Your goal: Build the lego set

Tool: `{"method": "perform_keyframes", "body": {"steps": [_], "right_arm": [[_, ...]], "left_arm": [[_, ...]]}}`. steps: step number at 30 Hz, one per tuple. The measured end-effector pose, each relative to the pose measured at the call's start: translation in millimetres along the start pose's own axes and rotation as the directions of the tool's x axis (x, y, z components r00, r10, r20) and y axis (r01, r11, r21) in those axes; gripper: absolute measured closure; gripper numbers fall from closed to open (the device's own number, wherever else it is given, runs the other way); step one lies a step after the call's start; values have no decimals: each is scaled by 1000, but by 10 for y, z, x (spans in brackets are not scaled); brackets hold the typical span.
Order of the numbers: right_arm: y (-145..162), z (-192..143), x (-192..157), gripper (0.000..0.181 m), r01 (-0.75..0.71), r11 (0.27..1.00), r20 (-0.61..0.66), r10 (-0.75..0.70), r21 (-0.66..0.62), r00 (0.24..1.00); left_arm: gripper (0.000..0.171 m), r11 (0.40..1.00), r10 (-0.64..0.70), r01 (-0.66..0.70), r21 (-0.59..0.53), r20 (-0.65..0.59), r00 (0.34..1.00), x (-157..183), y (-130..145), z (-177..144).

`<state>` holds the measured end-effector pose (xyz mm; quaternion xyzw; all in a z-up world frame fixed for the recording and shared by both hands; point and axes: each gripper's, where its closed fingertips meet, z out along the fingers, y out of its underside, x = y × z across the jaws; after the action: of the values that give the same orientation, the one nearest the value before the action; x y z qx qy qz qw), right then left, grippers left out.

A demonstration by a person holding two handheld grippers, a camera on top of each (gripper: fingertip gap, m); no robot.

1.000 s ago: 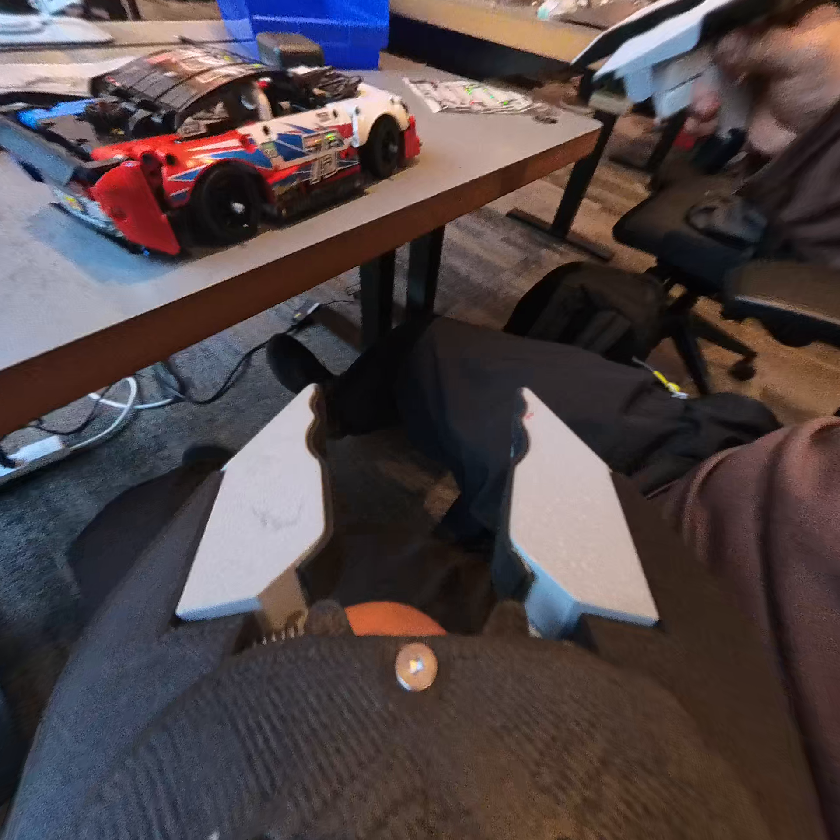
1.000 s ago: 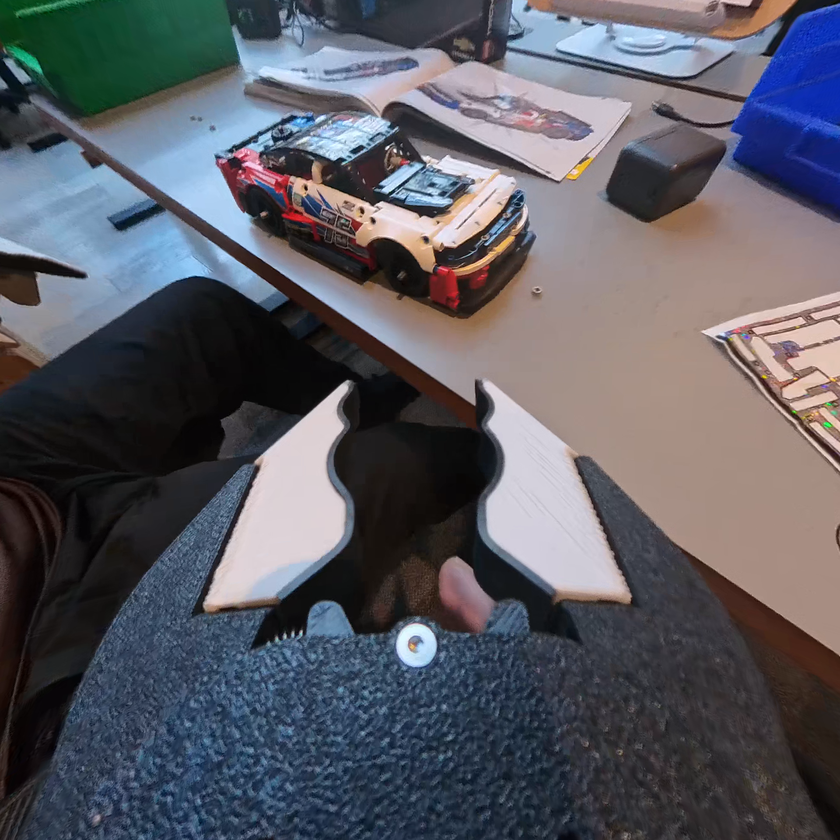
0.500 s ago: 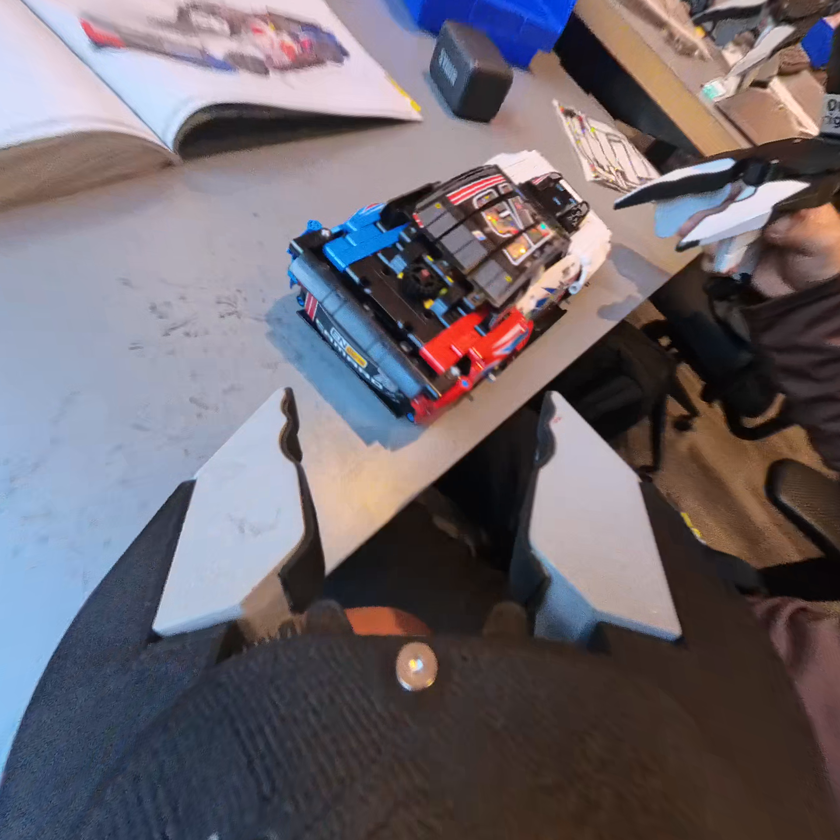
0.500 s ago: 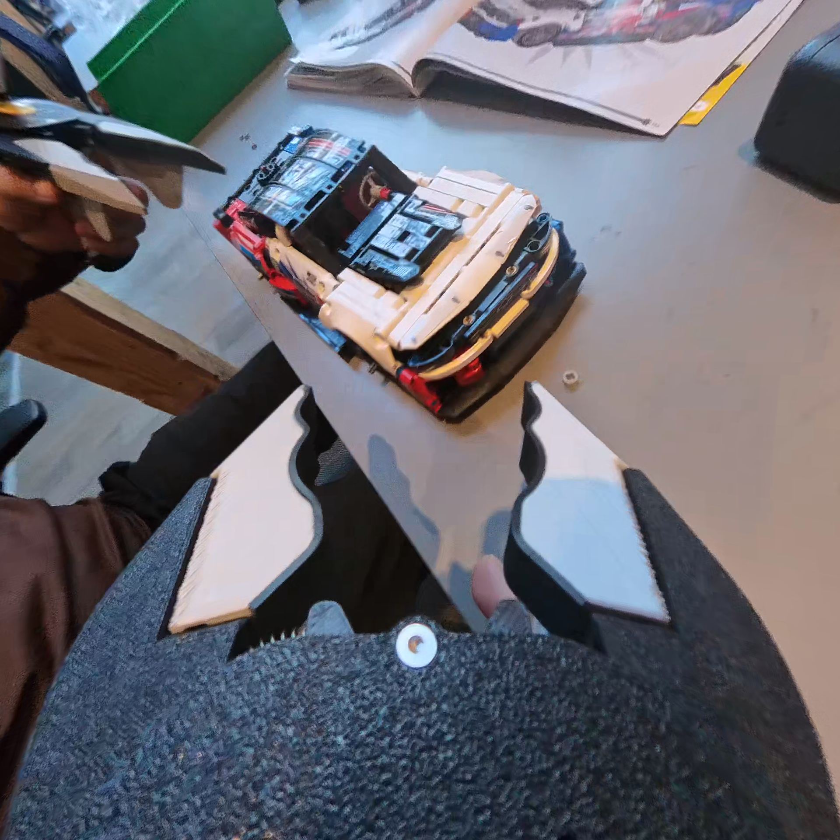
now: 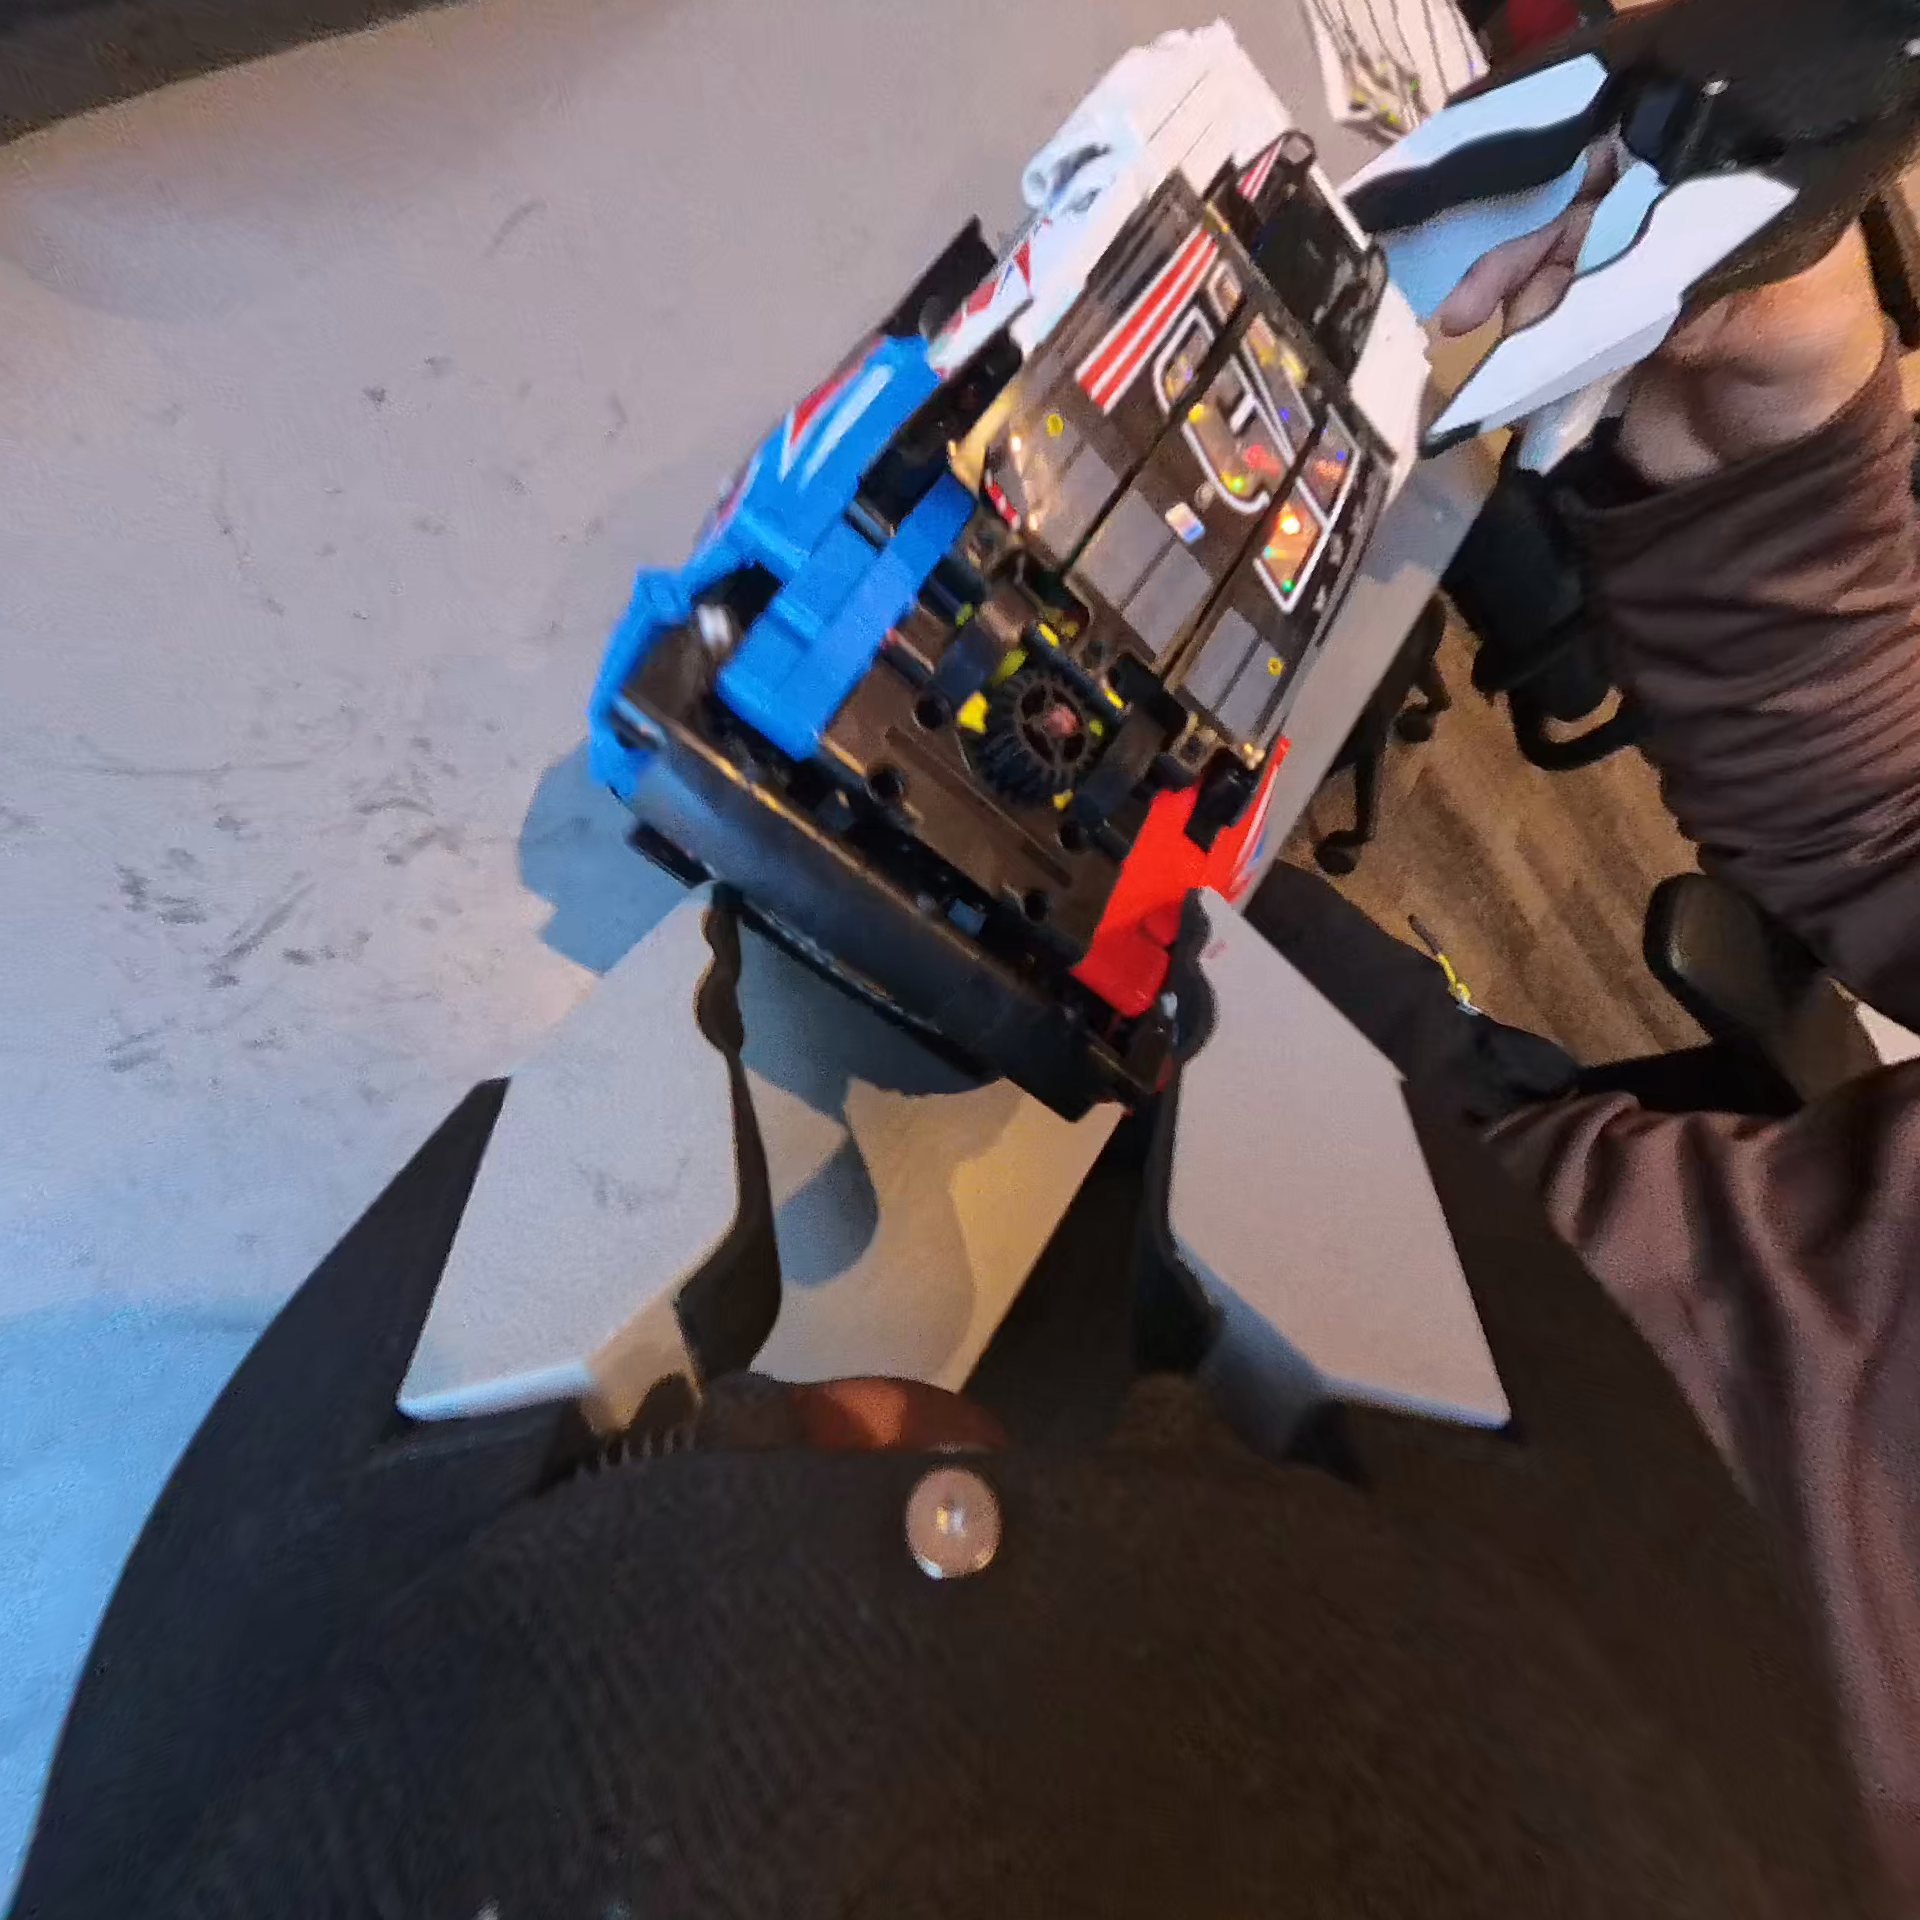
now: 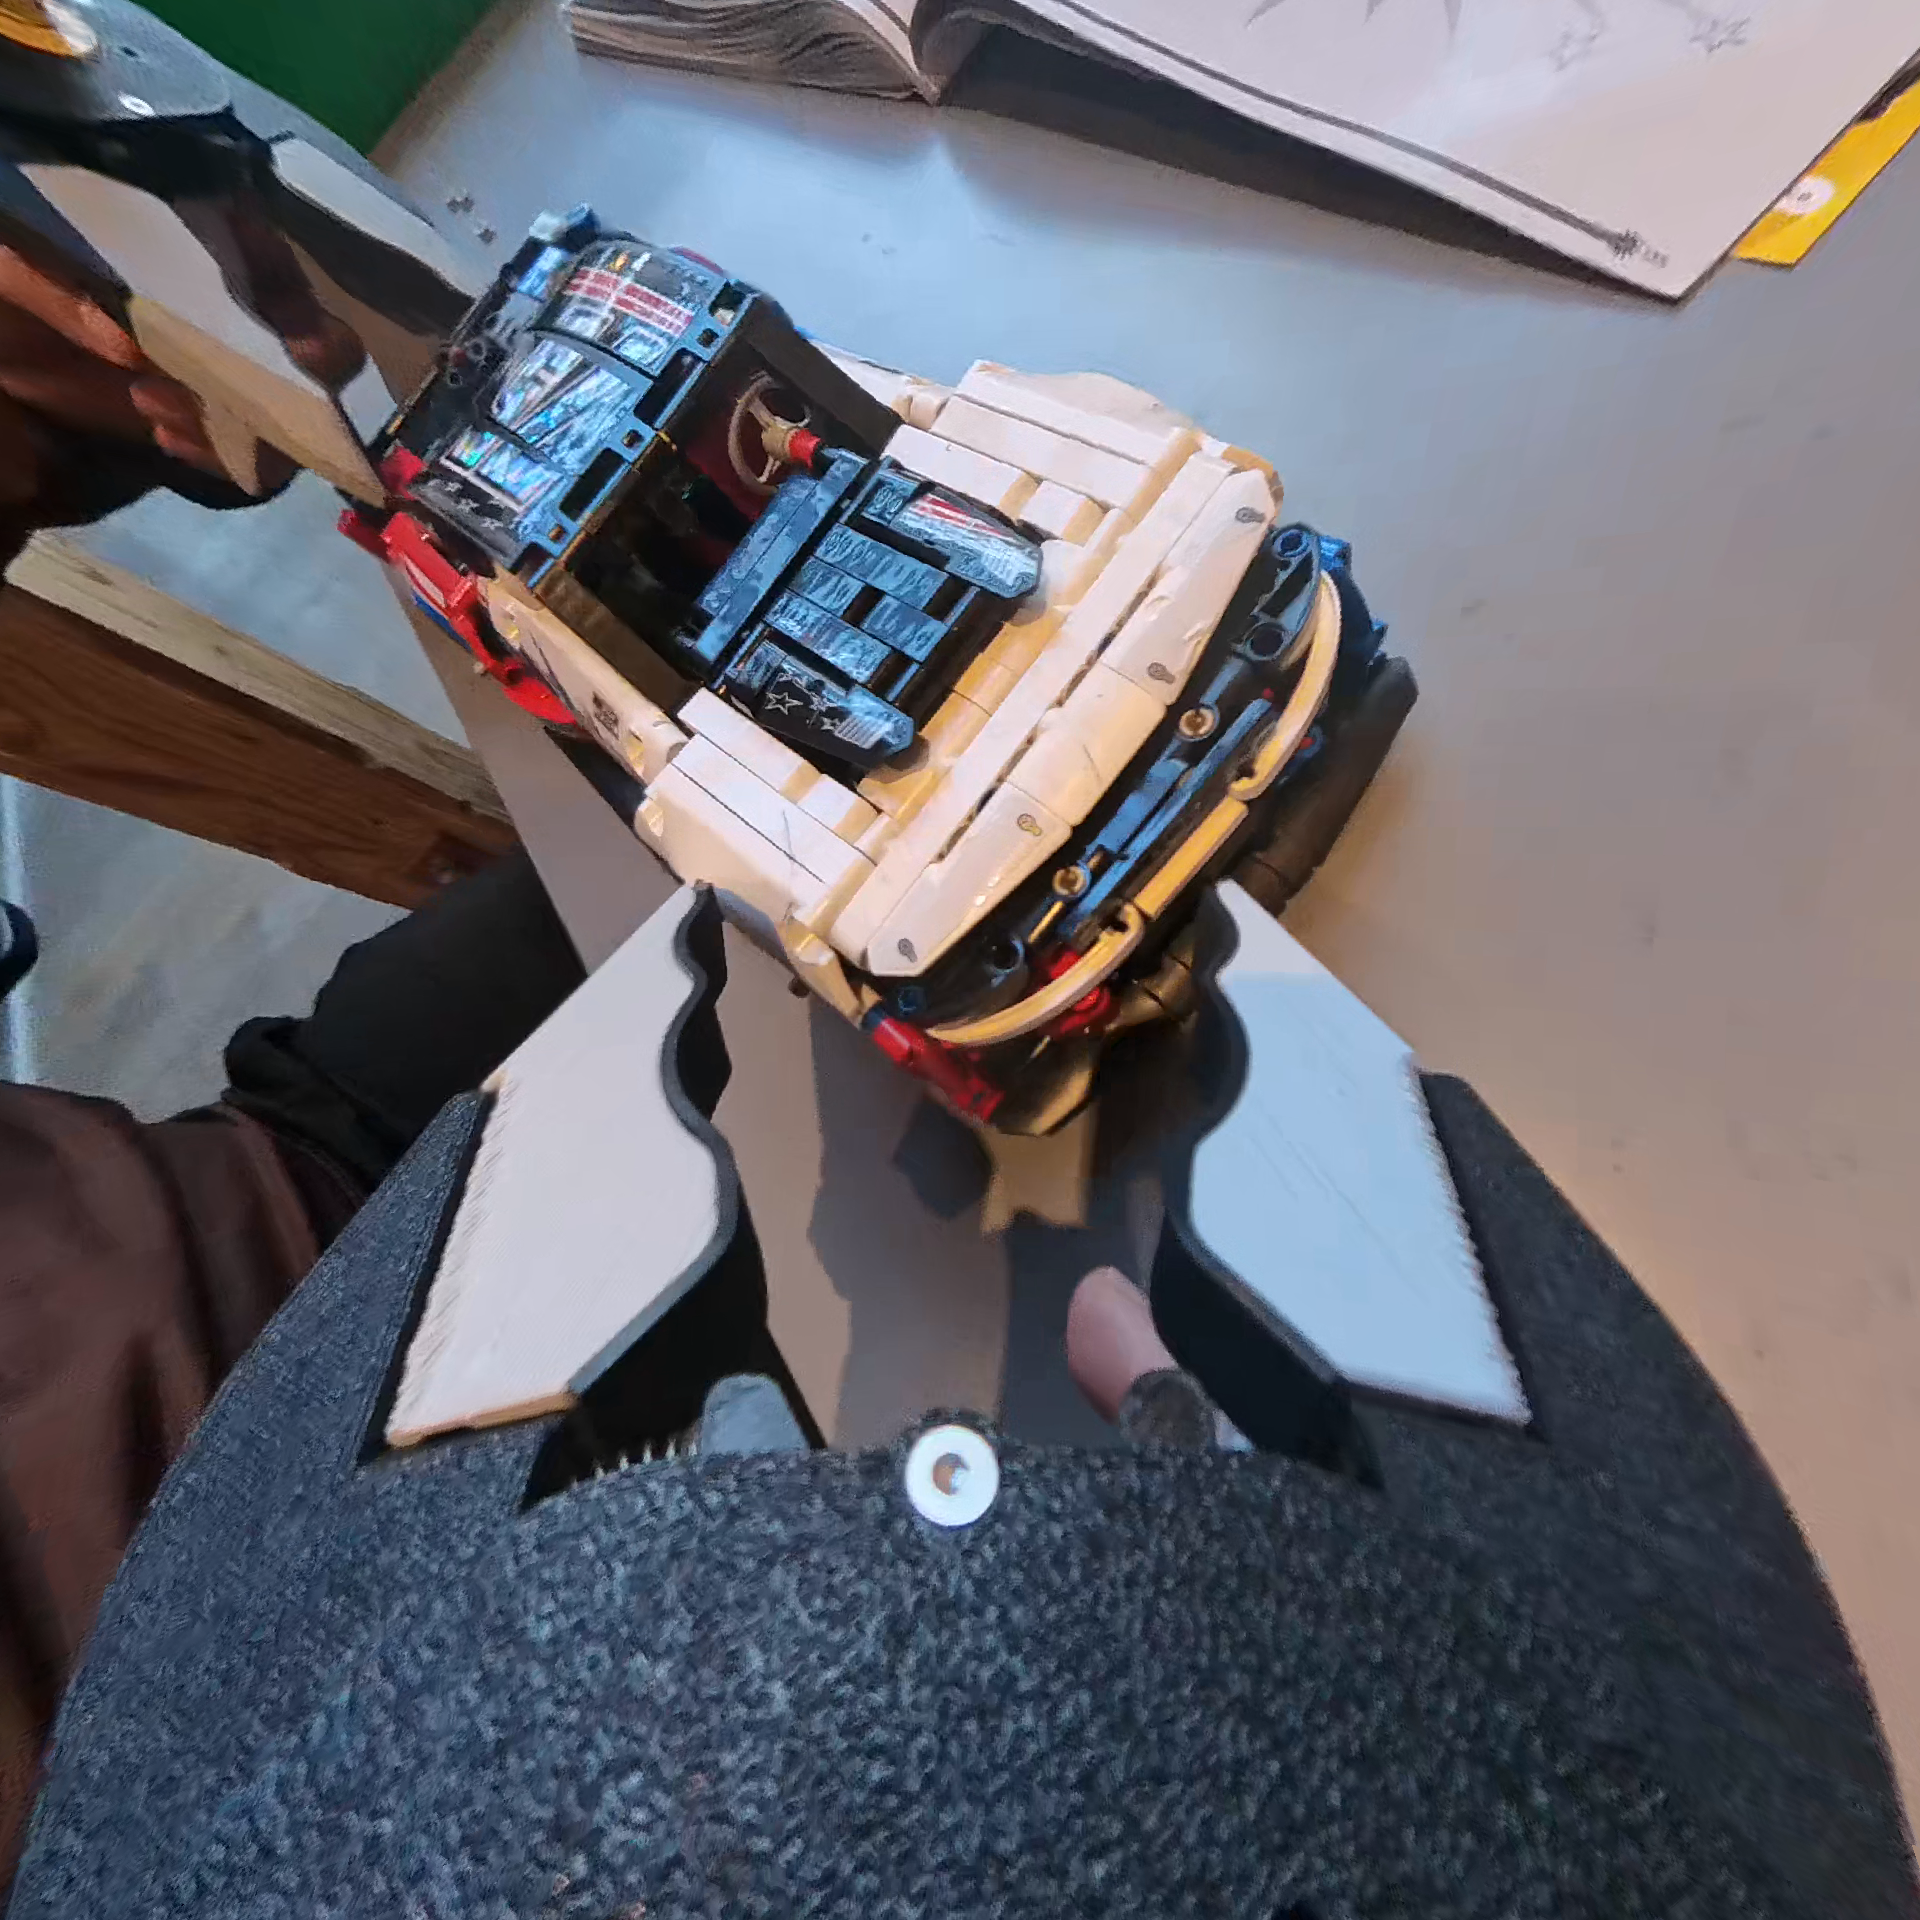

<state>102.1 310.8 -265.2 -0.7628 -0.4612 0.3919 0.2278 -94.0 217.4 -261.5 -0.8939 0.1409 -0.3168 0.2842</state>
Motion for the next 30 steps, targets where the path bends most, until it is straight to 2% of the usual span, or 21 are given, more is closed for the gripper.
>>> {"method": "perform_keyframes", "body": {"steps": [2, 5, 7, 9, 14, 16, 18, 21, 23, 25, 27, 30], "right_arm": [[-67, 76, 31, 92, -2, 1000, -14, 2, -5, 1000], [-173, 189, 53, 92, 17, 1000, -26, -17, -8, 1000], [-204, 258, 65, 91, -1, 1000, -26, 0, -16, 1000], [-205, 241, 36, 88, -4, 1000, -21, 4, -18, 1000], [-132, 254, -117, 83, 38, 999, -11, -38, -29, 999], [-111, 236, -122, 92, 50, 998, -31, -52, -43, 998], [-177, 34, -60, 97, 64, 998, -97, -64, -3, 993], [-277, -596, -4, 99, 83, 989, -166, -62, 120, 984], [-247, -1081, 110, 100, 110, 975, -250, -59, 194, 966], [-139, -1436, 161, 102, 125, 961, -285, -52, 245, 957], [27, -1604, 181, 104, 132, 955, -289, -52, 264, 956], [285, -1587, 216, 109, 152, 956, -299, -74, 250, 951]], "left_arm": [[98, 999, 6, -7, 50, 33, 999, -84, -152, -85], [93, 996, -4, -2, 84, 77, 997, -267, -286, -135], [97, 993, -74, 68, 97, 68, 995, -375, -284, -129], [96, 983, -108, 105, 151, 13, 994, -322, -314, -183], [85, 974, -113, 106, 202, 21, 993, -302, -304, -240], [87, 968, -142, 133, 214, 27, 990, -338, -304, -287], [96, 957, -131, 101, 271, 95, 987, -388, -330, -444], [91, 942, -78, -2, 335, 226, 971, -345, -281, -817], [86, 940, -16, -83, 331, 286, 958, -192, -154, -1008], [88, 937, 69, -151, 314, 256, 964, 127, 40, -1034], [93, 940, 175, -205, 273, 129, 976, 582, 326, -867], [97, 939, 312, -287, 190, -113, 943, 1252, 859, -476]]}}
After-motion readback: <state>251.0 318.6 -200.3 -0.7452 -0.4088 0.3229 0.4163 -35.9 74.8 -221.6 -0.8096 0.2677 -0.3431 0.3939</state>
